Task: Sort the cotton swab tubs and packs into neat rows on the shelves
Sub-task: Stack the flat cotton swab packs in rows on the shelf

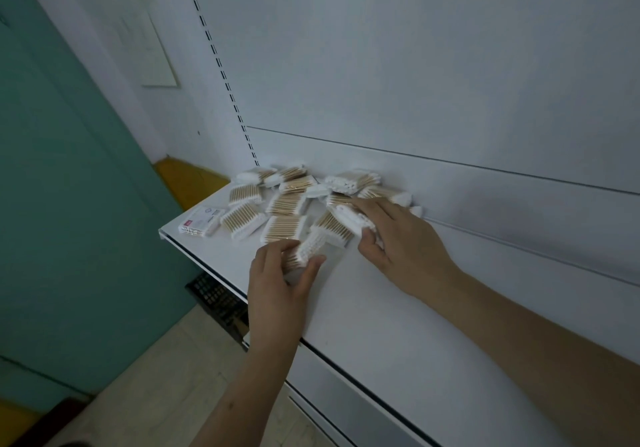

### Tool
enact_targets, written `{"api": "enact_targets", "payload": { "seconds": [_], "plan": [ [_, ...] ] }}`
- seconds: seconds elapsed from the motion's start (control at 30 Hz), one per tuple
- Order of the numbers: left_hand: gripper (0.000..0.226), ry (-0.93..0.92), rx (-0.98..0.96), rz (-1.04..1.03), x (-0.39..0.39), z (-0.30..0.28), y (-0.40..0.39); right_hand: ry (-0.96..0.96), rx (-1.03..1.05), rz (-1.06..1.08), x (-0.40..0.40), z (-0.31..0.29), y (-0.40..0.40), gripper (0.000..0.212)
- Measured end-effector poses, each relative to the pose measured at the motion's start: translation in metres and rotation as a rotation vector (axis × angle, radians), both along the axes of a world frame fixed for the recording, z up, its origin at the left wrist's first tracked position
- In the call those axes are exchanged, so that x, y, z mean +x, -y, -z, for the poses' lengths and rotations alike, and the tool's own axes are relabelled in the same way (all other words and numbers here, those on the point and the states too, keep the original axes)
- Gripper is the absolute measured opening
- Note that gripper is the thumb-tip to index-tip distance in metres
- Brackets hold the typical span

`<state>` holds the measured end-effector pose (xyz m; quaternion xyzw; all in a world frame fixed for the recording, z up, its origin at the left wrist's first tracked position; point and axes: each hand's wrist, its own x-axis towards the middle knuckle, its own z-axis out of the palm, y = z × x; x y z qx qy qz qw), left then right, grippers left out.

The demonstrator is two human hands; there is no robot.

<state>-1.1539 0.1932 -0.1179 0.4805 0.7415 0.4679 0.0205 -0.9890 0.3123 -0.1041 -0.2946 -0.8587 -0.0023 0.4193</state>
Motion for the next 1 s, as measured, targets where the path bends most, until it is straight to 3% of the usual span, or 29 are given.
{"api": "enact_targets", "payload": {
  "seconds": [0.13,0.23,0.57,0.63,0.73,0.8,1.0],
  "plan": [
    [0.032,-0.021,0.028,-0.017,-0.004,0.003,-0.001,-0.065,-0.010,0.013,0.002,0.000,-0.005,0.044],
    [0.039,-0.033,0.030,-0.016,-0.003,0.002,0.000,-0.167,-0.235,-0.001,0.003,0.000,-0.003,0.048],
    [0.029,-0.118,0.040,0.034,-0.005,0.004,-0.003,-0.768,-0.801,-0.156,0.010,-0.008,-0.013,0.018],
    [0.029,-0.132,0.027,0.069,-0.008,0.003,-0.004,-0.693,-0.776,-0.132,0.012,-0.011,-0.016,0.012],
    [0.022,-0.179,0.062,0.142,-0.007,-0.002,-0.005,-0.580,-0.688,-0.081,0.016,-0.019,-0.021,0.022],
    [0.013,-0.112,0.108,0.202,-0.001,-0.012,-0.007,-0.568,-0.670,-0.075,0.022,-0.030,-0.020,0.019],
    [0.023,0.144,0.115,0.513,0.042,-0.058,-0.016,-0.302,-0.332,0.112,0.091,-0.079,0.000,0.032]
  ]
}}
